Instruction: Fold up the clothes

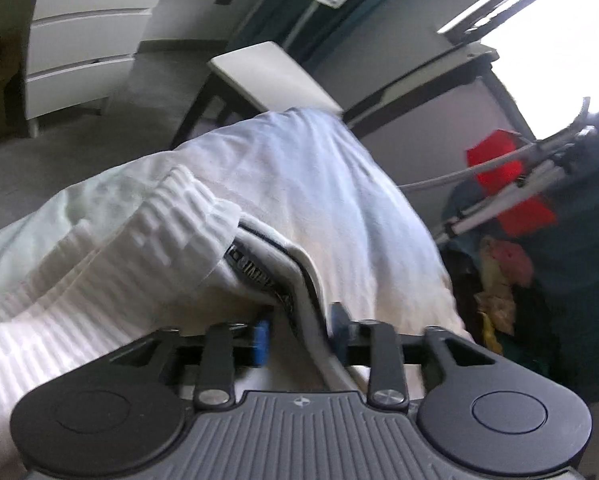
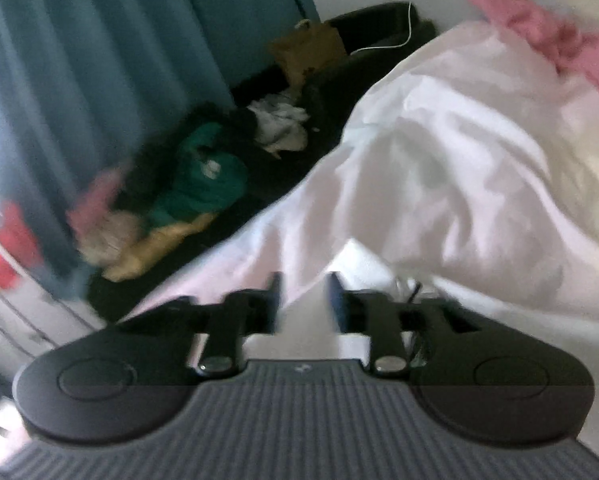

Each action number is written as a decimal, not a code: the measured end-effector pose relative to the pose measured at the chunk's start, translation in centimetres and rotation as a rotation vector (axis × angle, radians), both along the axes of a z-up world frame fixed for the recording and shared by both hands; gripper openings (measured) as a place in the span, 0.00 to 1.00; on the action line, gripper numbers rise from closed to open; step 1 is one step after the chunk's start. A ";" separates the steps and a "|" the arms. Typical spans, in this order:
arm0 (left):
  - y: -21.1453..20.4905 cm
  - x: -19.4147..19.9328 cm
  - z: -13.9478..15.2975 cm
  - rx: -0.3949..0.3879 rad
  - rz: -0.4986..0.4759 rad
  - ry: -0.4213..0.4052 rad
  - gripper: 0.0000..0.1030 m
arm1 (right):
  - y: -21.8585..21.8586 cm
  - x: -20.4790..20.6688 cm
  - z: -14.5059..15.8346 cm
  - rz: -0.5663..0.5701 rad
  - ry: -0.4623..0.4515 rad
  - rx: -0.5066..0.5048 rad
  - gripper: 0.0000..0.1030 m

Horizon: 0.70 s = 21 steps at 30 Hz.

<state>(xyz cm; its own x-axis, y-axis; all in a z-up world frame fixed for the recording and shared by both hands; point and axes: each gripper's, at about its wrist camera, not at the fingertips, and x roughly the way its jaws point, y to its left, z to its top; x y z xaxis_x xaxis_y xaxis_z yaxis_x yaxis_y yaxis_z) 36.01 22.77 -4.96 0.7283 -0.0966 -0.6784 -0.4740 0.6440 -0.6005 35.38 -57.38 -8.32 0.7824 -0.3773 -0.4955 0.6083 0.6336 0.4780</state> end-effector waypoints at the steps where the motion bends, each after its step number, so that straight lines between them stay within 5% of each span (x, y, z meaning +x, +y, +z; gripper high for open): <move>1: 0.0 -1.4 0.4 0.003 -0.010 -0.017 0.46 | 0.2 -1.6 0.3 0.001 -0.047 0.034 0.65; 5: 0.3 -8.1 1.6 -0.014 -0.022 -0.102 0.55 | 1.3 -9.8 0.1 -0.009 -0.244 0.205 0.70; 12: 0.3 -18.8 0.3 -0.125 0.046 -0.115 0.65 | 3.1 -22.3 -4.3 -0.050 -0.348 0.464 0.70; 16: 0.3 -23.0 -0.5 -0.160 0.096 -0.087 0.68 | 3.3 -24.2 -6.4 -0.006 -0.341 0.574 0.68; 19: 0.6 -22.8 -2.1 -0.249 0.116 -0.071 0.68 | 3.8 -22.8 -8.3 0.080 -0.289 0.635 0.47; 21: 0.5 -22.0 -3.6 -0.309 0.124 -0.079 0.67 | 4.1 -21.3 -9.4 0.143 -0.262 0.670 0.47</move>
